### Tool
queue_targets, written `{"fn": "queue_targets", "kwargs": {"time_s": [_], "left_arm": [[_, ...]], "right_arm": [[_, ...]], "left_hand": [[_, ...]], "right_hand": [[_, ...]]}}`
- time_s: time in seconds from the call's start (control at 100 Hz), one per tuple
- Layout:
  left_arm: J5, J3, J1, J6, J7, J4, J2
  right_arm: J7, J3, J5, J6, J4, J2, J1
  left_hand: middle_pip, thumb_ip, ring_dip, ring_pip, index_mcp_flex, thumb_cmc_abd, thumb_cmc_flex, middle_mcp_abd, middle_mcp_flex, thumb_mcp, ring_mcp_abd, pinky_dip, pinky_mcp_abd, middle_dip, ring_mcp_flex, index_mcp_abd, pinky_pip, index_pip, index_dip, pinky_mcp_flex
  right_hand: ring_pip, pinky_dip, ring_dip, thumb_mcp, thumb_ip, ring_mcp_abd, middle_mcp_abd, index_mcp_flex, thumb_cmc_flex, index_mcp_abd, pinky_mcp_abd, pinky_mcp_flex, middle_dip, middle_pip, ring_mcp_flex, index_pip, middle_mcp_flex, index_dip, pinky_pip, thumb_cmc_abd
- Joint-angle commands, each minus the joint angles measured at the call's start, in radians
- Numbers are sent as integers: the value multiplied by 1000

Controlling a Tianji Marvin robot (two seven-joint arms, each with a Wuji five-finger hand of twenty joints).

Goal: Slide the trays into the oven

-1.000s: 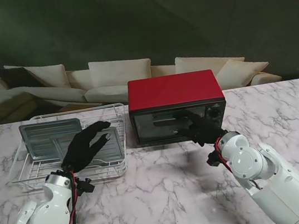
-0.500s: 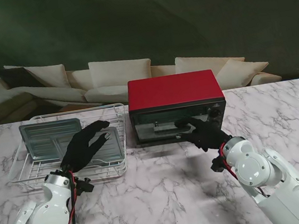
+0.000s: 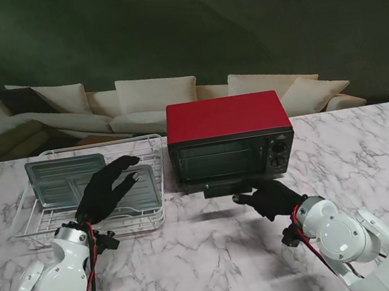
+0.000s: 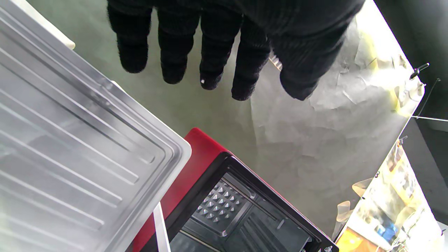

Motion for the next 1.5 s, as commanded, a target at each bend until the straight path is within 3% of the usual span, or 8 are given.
{"fn": "queue_targets", "kwargs": {"time_s": [0.0, 0.34, 0.65, 0.84, 0.93, 1.01, 1.29, 1.49], "left_arm": [[2, 0, 4, -6, -9, -3, -1], [2, -4, 10, -1, -7, -8, -2], [2, -7, 12, -2, -5, -9, -2], [4, -5, 9, -3, 0, -5, -3], [4, -6, 10, 1, -6, -7, -2], [4, -7, 10, 5, -8, -8, -2], [-7, -18, 12, 1, 6, -4, -6], [-12, -21, 10, -1, 16, -3, -9]], "right_arm": [[15, -4, 8, 17, 2, 5, -30], [29, 8, 62, 77, -54, 4, -64], [115, 88, 182, 93, -172, 16, -144], [12, 130, 196, -18, -219, -6, -185], [-41, 138, 212, -66, -230, -18, -190], [-94, 136, 213, -114, -227, -29, -184], [-379, 82, 81, -275, -95, -79, -102], [-413, 65, 172, -285, -31, -97, -77]], "left_hand": [[5, -23, 7, 8, 16, 37, -17, -16, 21, -25, -1, 22, 9, 8, 19, -22, -9, 6, 6, 0], [5, -23, 8, 8, 15, 38, -17, -15, 22, -25, 0, 22, 8, 8, 20, -21, -9, 5, 6, 0], [5, -22, 9, 10, 18, 38, -17, -15, 22, -25, 2, 23, 10, 8, 23, -21, -9, 6, 6, 0], [11, -21, 14, 20, 29, 40, -15, -14, 36, -24, 7, 26, 14, 11, 41, -18, -2, 12, 9, 4], [10, -22, 14, 18, 30, 40, -18, -13, 34, -26, 5, 25, 13, 10, 33, -18, -1, 12, 9, 1], [9, -21, 14, 17, 30, 40, -15, -12, 34, -24, 5, 25, 13, 9, 32, -18, 0, 12, 9, 1], [8, -22, 13, 15, 36, 40, -14, -11, 33, -25, 4, 23, 11, 8, 31, -17, 0, 13, 9, 0], [4, -22, 13, 16, 26, 41, -13, -7, 30, -25, 4, 22, 10, 6, 31, -17, 2, 8, 7, 2]], "right_hand": [[3, -5, -12, -17, -3, 35, 4, 16, 4, 130, 35, -7, -9, 17, 14, 15, 26, 48, 21, 18], [-23, -9, -11, -63, -4, 53, 27, 79, 27, 103, 57, -31, -21, 3, -8, 48, 8, 205, -14, 60], [-101, -30, -27, -112, 3, 73, 58, 138, 81, 62, 50, -92, -40, -71, -71, -28, -38, 251, -73, 73], [-597, -153, -129, -123, 2, 22, 98, 134, 111, -41, 4, -323, -166, -468, -304, -122, -257, 220, -345, 51], [-876, -214, -208, -121, -1, -39, 64, 121, 123, -85, -48, -436, -292, -718, -448, -144, -449, 217, -496, 32], [-1025, -246, -274, -117, -2, -91, 27, 109, 123, -101, -93, -492, -380, -812, -542, -163, -551, 206, -591, 24], [-1134, -276, -345, -93, -3, -177, -60, 72, 93, -132, -136, -527, -440, -852, -603, -160, -586, 179, -704, 22], [-1124, -279, -338, -74, -4, -176, -52, 73, 88, -120, -133, -536, -438, -846, -595, -142, -576, 175, -720, 21]]}}
